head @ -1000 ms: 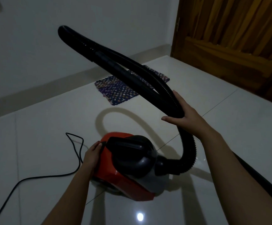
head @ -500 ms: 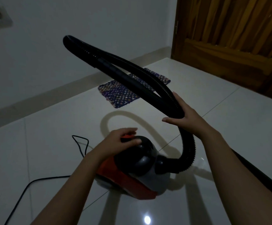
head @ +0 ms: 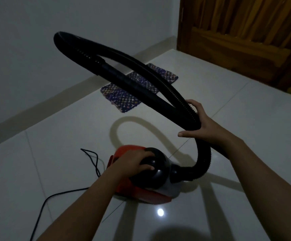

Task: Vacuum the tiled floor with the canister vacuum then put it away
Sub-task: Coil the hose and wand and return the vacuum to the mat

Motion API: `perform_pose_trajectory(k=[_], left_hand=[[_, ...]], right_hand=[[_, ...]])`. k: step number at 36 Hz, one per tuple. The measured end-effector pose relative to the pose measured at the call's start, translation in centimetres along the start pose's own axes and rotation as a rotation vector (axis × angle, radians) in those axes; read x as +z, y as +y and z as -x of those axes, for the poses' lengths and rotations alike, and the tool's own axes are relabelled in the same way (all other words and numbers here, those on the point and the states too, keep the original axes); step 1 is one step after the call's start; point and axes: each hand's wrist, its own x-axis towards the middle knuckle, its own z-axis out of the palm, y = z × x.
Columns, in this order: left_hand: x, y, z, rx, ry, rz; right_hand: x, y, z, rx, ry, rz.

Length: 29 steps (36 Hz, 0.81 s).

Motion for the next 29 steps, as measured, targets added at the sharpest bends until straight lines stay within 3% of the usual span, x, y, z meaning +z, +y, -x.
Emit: perform_pose_trajectory(k=[7,16,22,29], left_hand=[[-5.8,1.1,4.4,-0.138,-0.049,0.236],[-22.2,3.9,9.6,-0.279,0.039,0.551],[-33.1,4.5,10.5,-0.291,0.121,0.581],[-42.2,2.5,6.6,-0.304,0.196,0.587]], right_hand=[[-0.3,-9.9,-1.4,-0.073,0.153,0.029],[-4.7,-29.3,-6.3,-0.109,0.310,0.010],[-7.8,-39.7,-10.9,-0.156,0.365,-0.013],[-11.2,-44.6,-18.4,-0.196,0.339,0.007]])
